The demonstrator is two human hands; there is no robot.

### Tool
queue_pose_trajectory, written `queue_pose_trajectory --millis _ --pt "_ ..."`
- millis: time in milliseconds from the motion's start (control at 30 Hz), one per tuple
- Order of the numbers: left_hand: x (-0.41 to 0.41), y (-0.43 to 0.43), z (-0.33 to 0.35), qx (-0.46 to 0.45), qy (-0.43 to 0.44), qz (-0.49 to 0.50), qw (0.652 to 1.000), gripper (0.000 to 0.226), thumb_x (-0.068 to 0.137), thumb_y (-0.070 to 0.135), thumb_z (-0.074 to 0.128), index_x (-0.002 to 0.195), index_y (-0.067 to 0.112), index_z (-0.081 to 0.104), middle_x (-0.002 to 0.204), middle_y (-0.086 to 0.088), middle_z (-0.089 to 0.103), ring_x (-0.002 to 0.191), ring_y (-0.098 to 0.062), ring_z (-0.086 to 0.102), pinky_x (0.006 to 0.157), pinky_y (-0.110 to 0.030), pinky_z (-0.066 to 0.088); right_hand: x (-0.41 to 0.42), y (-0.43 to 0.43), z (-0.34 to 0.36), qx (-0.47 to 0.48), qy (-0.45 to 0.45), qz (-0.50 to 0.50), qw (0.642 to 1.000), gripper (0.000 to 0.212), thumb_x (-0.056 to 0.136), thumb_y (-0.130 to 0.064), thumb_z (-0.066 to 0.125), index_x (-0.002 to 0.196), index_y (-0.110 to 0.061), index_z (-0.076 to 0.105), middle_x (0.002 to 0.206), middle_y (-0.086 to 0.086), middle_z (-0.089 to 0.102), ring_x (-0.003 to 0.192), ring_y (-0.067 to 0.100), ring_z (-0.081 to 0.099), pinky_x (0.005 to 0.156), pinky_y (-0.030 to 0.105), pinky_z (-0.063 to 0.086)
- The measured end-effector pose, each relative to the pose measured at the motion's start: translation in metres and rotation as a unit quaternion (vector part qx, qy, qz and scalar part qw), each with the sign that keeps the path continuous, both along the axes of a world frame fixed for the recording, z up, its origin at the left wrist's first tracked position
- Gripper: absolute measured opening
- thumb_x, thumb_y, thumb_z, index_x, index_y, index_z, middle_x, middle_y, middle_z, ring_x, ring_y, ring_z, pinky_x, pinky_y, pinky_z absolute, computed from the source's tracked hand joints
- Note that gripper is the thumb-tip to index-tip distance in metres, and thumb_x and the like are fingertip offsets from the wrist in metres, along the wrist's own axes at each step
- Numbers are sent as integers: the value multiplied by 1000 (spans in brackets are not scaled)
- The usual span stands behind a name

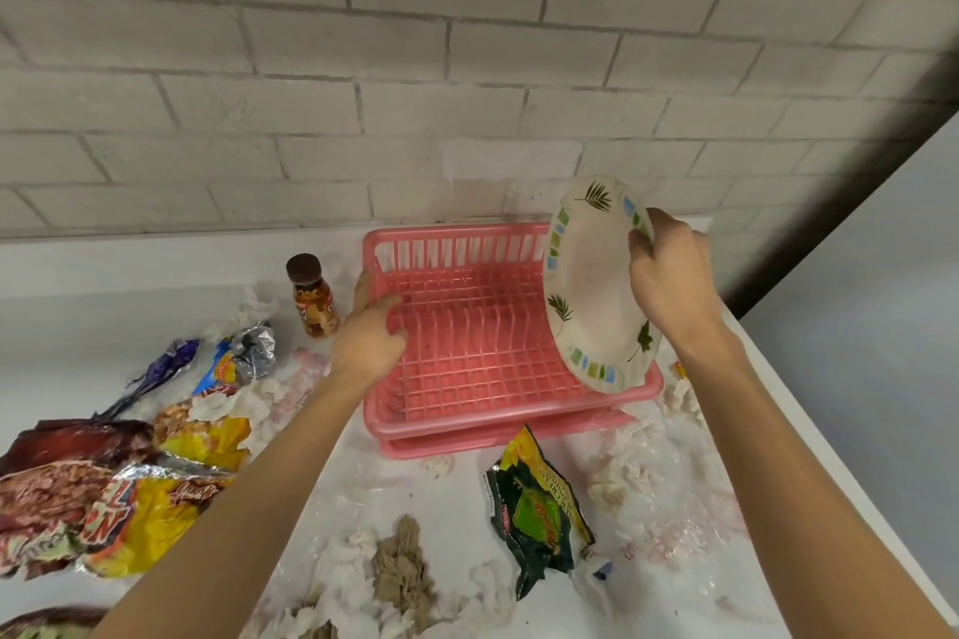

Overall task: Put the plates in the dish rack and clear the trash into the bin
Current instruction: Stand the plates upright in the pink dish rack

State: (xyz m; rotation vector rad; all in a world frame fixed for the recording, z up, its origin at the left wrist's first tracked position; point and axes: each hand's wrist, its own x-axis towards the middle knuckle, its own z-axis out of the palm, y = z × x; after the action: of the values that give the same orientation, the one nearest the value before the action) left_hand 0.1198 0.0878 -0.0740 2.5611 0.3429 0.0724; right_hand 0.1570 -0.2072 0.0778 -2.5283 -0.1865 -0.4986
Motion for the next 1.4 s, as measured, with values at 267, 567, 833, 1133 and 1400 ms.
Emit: queue_pose_trajectory --millis 267,567,833,1133,1400 --pt "-3 0 3 -12 -12 2 1000 36 86 21 60 122 22 61 164 1 2 122 -27 57 90 -33 50 10 -1 13 -6 14 -11 1000 14 97 -9 40 86 -4 48 76 12 53 63 29 46 54 31 28" --pt "-2 0 1 -16 -30 3 999 31 87 21 60 117 21 64 163 1 7 124 -29 54 91 -34 49 15 6 33 5 -12 -6 1000 17 99 -7 39 94 0 53 80 9 53 58 11 45 48 27 33" --pt "-4 -1 3 -37 -44 14 998 28 87 18 60 114 18 66 163 0 10 123 -29 55 89 -32 48 26 21 1 -42 37 0 998 20 98 -9 40 105 -1 57 91 13 59 74 26 49 64 29 35" --pt "-4 0 1 -46 -48 15 998 27 86 17 60 113 18 66 163 1 9 124 -28 55 90 -32 49 28 29 -25 -75 12 23 997 34 91 -4 44 122 -2 59 125 17 59 117 35 53 98 40 46" --pt "-5 0 3 -50 -53 12 997 26 86 16 60 111 18 67 163 1 11 126 -28 53 93 -31 47 26 33 -33 -102 59 -14 993 27 98 -12 42 118 -4 59 103 17 67 91 33 63 71 28 40"
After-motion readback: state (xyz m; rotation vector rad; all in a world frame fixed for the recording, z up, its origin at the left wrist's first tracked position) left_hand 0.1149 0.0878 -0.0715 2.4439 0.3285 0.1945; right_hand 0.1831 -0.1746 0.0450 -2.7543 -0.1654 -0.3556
